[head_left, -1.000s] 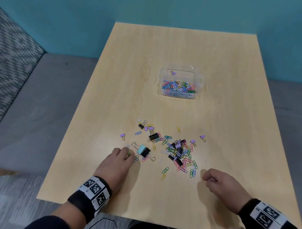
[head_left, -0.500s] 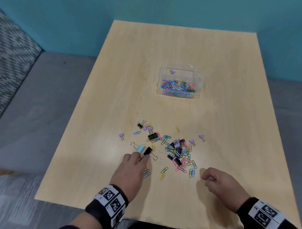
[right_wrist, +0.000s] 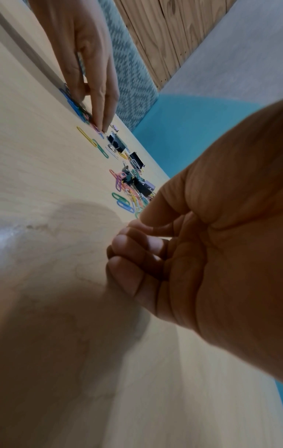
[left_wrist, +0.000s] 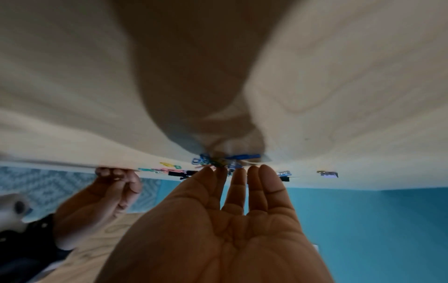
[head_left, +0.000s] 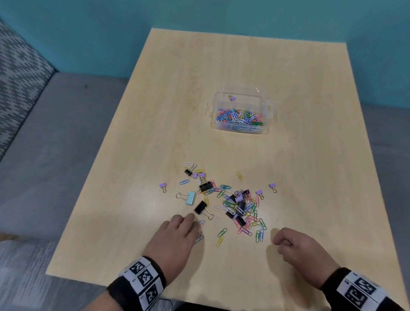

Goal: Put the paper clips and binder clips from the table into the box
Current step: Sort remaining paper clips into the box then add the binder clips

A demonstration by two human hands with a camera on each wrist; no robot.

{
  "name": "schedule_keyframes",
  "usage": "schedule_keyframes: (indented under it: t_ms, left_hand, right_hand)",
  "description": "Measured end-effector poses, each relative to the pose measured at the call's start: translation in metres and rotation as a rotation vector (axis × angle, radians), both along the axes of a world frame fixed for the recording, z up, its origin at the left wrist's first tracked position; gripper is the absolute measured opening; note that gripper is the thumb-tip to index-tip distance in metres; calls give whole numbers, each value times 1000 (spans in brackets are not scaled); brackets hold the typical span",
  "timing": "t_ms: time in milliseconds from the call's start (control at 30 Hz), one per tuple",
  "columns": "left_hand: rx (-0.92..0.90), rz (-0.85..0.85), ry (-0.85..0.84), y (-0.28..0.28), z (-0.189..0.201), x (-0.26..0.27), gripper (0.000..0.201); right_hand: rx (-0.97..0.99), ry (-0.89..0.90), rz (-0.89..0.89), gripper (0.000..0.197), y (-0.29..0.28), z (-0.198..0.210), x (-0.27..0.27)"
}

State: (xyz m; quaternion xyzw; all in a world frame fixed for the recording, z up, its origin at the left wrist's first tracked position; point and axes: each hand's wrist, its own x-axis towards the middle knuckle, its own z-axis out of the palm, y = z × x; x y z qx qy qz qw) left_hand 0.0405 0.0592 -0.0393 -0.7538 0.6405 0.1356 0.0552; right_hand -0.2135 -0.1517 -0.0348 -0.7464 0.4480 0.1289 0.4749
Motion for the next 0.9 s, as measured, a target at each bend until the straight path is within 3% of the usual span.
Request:
schedule_keyframes:
  t_ms: [233, 500, 667, 900]
  left_hand:
    - [-85, 102, 4, -16, 3, 7, 53]
    - [-66, 92, -21, -6, -5, 46, 44]
    - [-75, 160, -55, -33, -3, 58, 52]
    - [-43, 65, -56, -59, -8, 46, 56]
  right_hand:
    - [-9, 18, 17, 31, -1, 0, 2]
    - [-34, 19, 9, 22, 0, 2, 0]
    - [-30, 32, 28, 21, 0, 2, 2]
    - [-37, 20, 18, 21, 2, 2, 2]
